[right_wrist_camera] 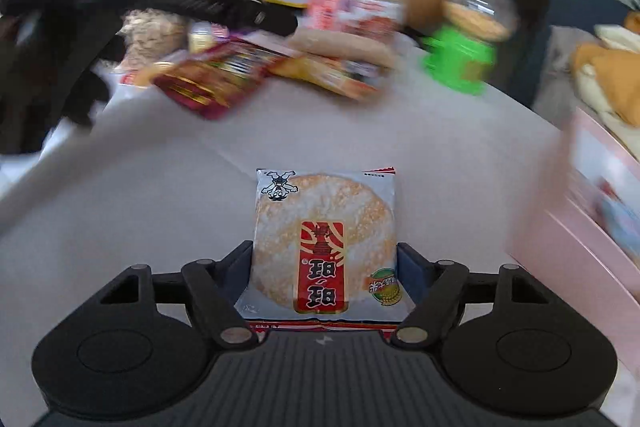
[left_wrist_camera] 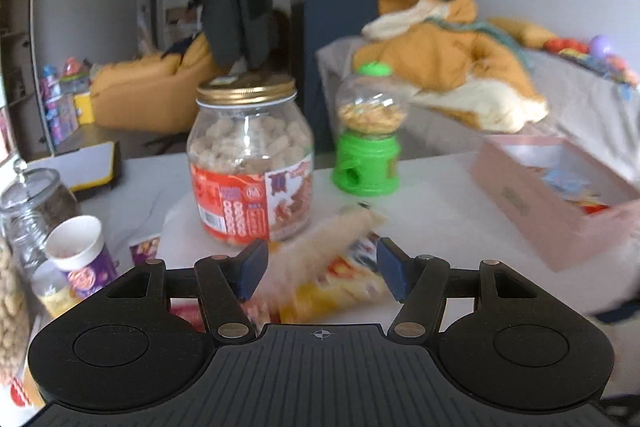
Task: Organize snacks
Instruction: 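Grasp the round rice-cracker bag with right while left grasps the bread-stick pack, then carry the rice cracker with right while left carries the bread stick into the box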
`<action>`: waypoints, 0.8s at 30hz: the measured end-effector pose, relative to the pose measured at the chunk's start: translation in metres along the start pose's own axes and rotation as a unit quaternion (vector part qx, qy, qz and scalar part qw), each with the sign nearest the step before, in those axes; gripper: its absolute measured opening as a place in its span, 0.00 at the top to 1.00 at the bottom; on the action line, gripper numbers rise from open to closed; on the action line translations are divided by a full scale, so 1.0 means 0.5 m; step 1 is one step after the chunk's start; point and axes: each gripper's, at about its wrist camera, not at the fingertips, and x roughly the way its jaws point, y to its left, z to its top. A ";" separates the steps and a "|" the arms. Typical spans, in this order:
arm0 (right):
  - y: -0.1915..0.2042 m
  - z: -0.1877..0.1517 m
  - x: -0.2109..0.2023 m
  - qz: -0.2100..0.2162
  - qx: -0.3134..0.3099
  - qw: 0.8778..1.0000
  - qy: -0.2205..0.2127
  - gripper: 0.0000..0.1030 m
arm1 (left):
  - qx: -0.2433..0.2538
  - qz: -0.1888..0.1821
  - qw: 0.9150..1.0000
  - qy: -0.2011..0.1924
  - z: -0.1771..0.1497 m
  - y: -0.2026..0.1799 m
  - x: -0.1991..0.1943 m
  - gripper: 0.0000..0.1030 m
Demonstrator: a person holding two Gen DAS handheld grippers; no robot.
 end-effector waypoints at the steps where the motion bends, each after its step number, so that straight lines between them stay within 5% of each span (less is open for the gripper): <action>1: -0.019 -0.013 -0.008 -0.006 0.009 1.000 0.001 0.27 | -0.004 0.006 1.000 0.015 0.012 0.003 0.032 0.36; 4: -0.086 -0.056 -0.030 -0.015 0.050 0.999 0.001 0.24 | -0.009 0.012 0.999 0.049 0.018 0.014 0.095 0.36; 7: -0.138 -0.094 -0.036 -0.002 0.100 0.995 -0.007 0.13 | -0.016 0.010 0.998 0.066 0.006 0.011 0.111 0.57; 10: -0.155 -0.127 -0.044 0.005 0.115 0.992 -0.045 0.12 | -0.013 0.002 0.998 0.065 0.001 -0.001 0.097 0.63; 18: -0.158 -0.126 -0.034 -0.011 0.123 0.991 -0.048 0.04 | -0.043 -0.037 0.997 0.051 -0.049 -0.060 -0.026 0.64; 24: -0.152 -0.131 -0.036 -0.017 0.120 0.992 -0.046 0.02 | -0.013 -0.051 0.994 0.098 -0.131 -0.154 -0.122 0.64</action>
